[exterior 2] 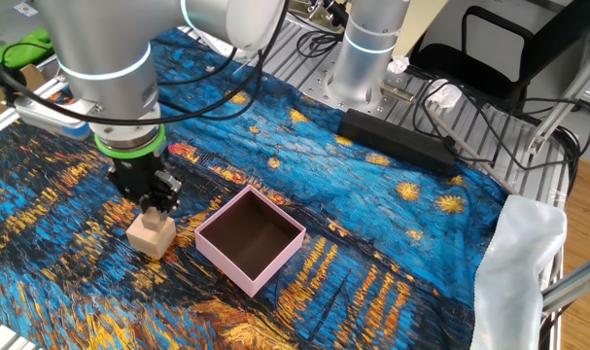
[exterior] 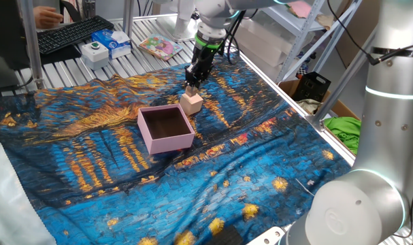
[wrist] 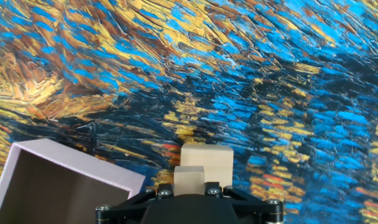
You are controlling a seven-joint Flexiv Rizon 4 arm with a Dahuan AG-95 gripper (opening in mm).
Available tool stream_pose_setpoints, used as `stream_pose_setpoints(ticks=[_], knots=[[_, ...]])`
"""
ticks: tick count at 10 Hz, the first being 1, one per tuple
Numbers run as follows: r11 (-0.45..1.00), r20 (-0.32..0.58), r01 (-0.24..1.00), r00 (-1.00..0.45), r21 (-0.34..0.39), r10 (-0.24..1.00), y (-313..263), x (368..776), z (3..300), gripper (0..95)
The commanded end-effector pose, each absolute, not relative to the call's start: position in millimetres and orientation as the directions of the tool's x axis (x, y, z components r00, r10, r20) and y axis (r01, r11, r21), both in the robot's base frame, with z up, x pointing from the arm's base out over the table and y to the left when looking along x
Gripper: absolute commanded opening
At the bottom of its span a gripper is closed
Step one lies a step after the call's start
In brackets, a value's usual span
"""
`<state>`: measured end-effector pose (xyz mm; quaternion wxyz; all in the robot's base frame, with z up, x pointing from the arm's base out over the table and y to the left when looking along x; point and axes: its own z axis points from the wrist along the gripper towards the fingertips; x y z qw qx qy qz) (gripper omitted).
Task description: Take everything out of the gift box
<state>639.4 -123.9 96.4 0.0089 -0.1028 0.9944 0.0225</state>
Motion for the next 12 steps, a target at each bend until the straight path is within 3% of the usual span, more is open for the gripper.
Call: stream_pose_setpoints(ticks=[1,7,9,10,12], knots=[[0.979,-0.025,-0.198,-0.98,0.039,-0.197,-125.4,640.5,93.9,0.0],[0.981,-0.037,-0.194,-0.981,0.025,-0.193,-128.8,644.1,82.2,0.0],[0.985,-0.028,-0.173,-0.985,0.018,-0.172,-128.6,645.1,80.5,38.0],[0.986,-0.026,-0.164,-0.986,0.018,-0.164,-128.4,645.4,79.9,38.0],[0.991,-0.018,-0.133,-0.991,0.019,-0.132,-128.1,646.1,78.7,76.0]])
